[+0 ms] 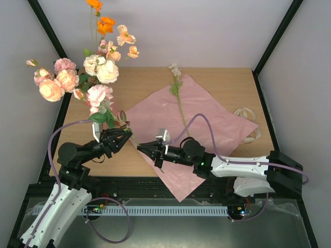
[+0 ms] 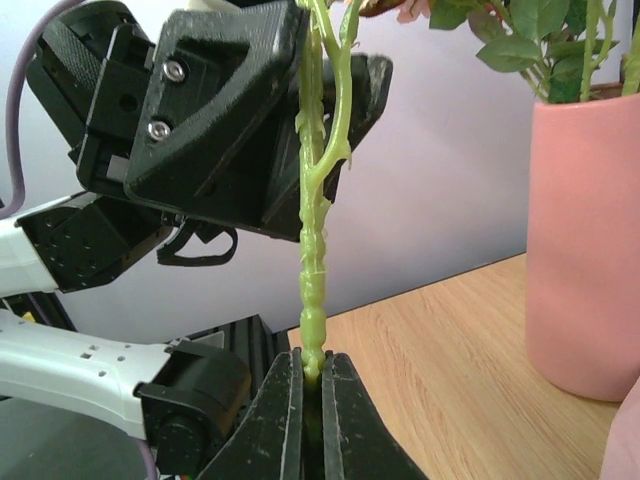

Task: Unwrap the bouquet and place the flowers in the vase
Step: Insert the fake flower into the vase.

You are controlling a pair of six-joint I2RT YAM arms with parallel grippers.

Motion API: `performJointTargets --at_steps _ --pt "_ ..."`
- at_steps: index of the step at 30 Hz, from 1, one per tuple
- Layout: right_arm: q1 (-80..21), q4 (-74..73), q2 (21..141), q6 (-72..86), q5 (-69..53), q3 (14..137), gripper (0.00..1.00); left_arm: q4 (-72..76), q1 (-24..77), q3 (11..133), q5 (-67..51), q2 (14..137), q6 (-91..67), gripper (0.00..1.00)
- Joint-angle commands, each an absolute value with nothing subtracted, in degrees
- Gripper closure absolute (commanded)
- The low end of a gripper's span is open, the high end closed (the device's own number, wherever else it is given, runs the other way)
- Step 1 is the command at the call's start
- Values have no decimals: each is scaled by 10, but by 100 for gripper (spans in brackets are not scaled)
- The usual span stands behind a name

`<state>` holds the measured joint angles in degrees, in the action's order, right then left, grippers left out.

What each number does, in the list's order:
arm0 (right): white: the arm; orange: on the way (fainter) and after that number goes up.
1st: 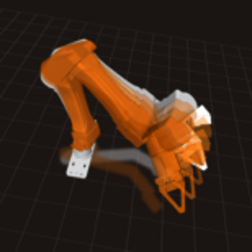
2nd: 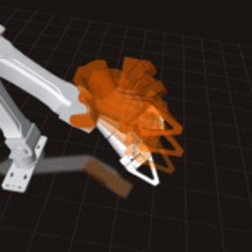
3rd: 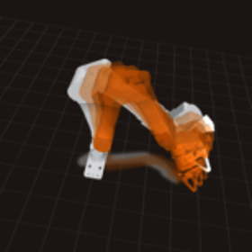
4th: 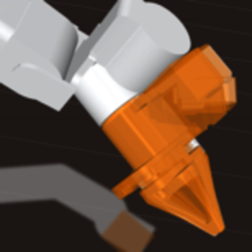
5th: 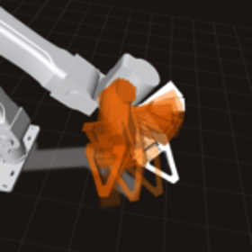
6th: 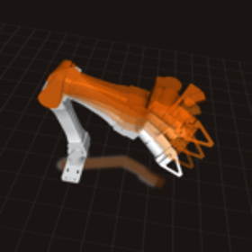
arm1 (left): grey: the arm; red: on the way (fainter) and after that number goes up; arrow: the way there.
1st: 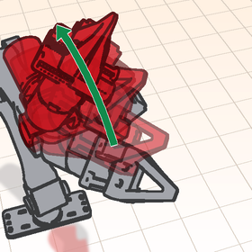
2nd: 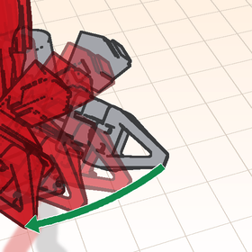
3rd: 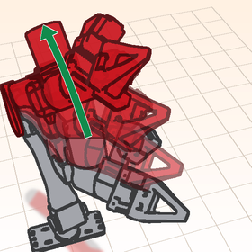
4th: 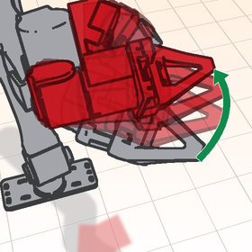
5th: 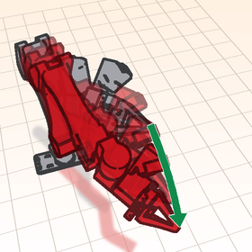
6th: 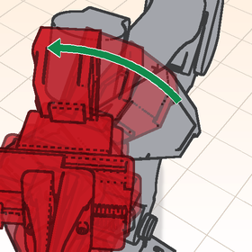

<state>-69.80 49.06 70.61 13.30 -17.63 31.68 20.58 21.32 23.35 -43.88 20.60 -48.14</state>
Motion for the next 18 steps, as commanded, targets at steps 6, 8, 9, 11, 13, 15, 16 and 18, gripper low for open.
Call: performJointTargets --at_steps 6,8,9,11,13,15,16,18 --pt "-702 514 719 142 -186 333 99 202 216 256 -462 209 -459 88" --pt "-702 511 719 140 -180 332 99 181 215 263 -447 210 -444 97" --pt "-702 509 718 139 -176 331 98 172 216 266 -441 207 -437 98" --pt "-702 505 713 137 -162 327 92 155 215 269 -426 200 -424 98" --pt "-702 496 705 136 -139 323 82 129 215 275 -401 195 -405 98" --pt "-702 471 694 133 -118 321 71 97 215 284 -365 188 -381 98" --pt "-702 458 686 131 -109 321 63 80 216 289 -343 184 -369 98" --pt "-702 435 670 126 -89 318 46 34 216 302 -280 179 -336 98"
